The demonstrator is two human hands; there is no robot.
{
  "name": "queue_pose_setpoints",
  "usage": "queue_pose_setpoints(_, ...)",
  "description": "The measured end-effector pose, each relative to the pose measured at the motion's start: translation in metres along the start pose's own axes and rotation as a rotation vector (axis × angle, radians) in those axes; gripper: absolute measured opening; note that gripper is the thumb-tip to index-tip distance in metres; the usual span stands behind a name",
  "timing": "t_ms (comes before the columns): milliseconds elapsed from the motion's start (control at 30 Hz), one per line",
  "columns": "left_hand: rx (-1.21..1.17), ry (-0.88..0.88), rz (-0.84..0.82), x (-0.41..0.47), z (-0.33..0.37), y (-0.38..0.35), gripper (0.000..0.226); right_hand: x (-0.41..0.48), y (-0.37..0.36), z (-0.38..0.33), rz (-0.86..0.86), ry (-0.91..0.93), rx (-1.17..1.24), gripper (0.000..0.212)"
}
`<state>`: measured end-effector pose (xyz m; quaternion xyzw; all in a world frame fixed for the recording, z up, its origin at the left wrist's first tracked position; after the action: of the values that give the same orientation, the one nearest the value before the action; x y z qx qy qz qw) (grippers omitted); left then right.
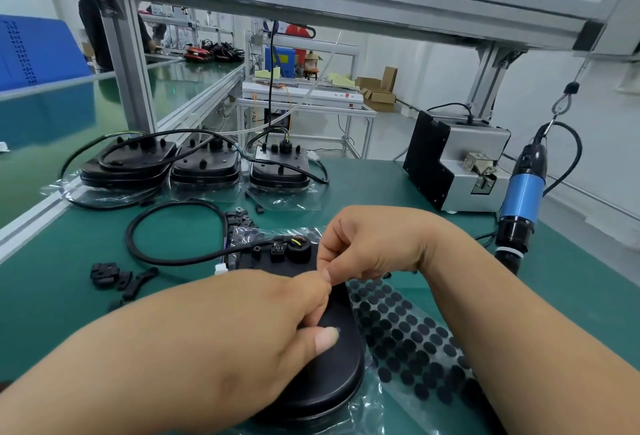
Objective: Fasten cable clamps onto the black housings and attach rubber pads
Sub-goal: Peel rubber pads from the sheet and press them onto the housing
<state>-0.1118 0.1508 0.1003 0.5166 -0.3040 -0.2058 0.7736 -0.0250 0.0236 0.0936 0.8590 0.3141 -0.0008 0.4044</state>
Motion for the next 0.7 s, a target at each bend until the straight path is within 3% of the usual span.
queue_pose_setpoints(200, 0.055, 0.061, -0.114, -0.001, -0.001, -0.004, 0.030, -0.002, -0.001, -0.002, -0.001, -0.023, 0.011, 0.005)
queue_pose_setpoints(333, 0.079, 0.045, -0.102, -0.001, -0.001, -0.007, 0.027, -0.004, -0.001, -0.005, 0.007, -0.049, 0.006, 0.007)
queue_pose_setpoints(700, 0.077, 0.023, -0.183, 0.005, -0.001, -0.013, 0.029, -0.013, 0.008, -0.017, 0.155, -0.127, -0.125, 0.036)
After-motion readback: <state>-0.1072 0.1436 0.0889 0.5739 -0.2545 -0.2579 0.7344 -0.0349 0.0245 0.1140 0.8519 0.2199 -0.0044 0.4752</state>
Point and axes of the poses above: each hand's wrist, its own x-axis towards the middle knuckle, its own y-axis out of the back of the hand, z = x × y, the point moved 5 cm from there along x, towards the middle knuckle, and after that the axes turned 4 degrees about z, right-handed, at the moved point
